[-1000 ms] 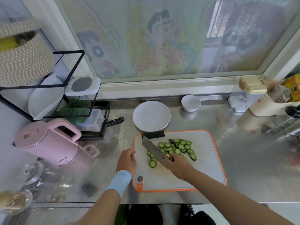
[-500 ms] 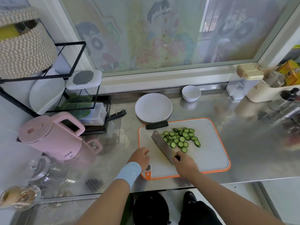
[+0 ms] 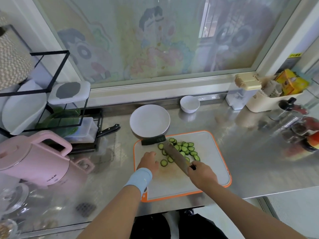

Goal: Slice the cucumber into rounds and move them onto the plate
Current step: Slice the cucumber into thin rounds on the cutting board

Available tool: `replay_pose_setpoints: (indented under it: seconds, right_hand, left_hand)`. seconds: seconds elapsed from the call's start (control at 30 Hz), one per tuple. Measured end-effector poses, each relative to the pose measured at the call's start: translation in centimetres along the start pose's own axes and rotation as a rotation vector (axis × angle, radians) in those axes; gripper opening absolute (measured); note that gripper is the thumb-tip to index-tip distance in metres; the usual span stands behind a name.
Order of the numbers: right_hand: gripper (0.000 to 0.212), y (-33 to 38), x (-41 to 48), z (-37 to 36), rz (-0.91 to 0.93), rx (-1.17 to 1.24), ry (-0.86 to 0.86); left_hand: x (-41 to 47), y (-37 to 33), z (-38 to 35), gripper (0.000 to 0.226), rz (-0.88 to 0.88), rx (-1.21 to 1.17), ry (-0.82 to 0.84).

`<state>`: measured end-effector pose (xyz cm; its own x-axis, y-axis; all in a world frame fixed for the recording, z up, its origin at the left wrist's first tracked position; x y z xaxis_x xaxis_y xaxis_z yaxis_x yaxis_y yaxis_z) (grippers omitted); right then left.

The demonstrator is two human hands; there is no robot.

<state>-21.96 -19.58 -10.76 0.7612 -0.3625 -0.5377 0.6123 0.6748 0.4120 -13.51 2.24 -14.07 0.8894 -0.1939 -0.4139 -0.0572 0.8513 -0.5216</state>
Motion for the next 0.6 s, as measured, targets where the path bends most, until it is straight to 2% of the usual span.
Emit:
replay_pose_setpoints:
  seconds: [0.17, 0.33, 0.47, 0.53, 0.6]
  right_hand:
    - [0.017, -0.9, 2.0, 2.1, -0.025, 0.159, -0.014]
    - [0.024, -1.0, 4.3, 3.4, -0.037, 0.229, -0.043]
    - [0.026, -0.4, 5.5, 4.0, -0.023, 0.274, -0.03]
    - [0.026, -0.3, 5.6, 4.0, -0.021, 0.266, -0.022]
    - [0.027, 0.1, 5.4, 3.8, -0.008, 0.239, -0.006]
  left_hand:
    - [2.5, -0.9, -0.5, 0.051, 0.035, 0.071, 0.038]
    - [4.3, -3.2, -1.4, 0.071, 0.004, -0.057, 0.013]
    - [4.7, -5.1, -3.5, 0.07, -0.045, -0.143, 0.09]
    - [4.5, -5.0, -2.9, 0.065, -0.038, -0.249, 0.018]
    - [4.0, -3.5, -1.5, 0.06, 0.043, -0.329, -0.134]
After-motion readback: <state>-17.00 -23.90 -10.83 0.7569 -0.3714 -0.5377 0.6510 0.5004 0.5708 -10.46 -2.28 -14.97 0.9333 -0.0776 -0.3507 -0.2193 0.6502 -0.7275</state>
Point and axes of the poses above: each hand's wrist, its own x-axis towards the middle knuckle, its own z-axis out of the back of the hand, y = z × x, the point moved 7 cm from there along x, towards the middle knuckle, and after that the axes turned 5 degrees about -z, right-handed, at the moved point
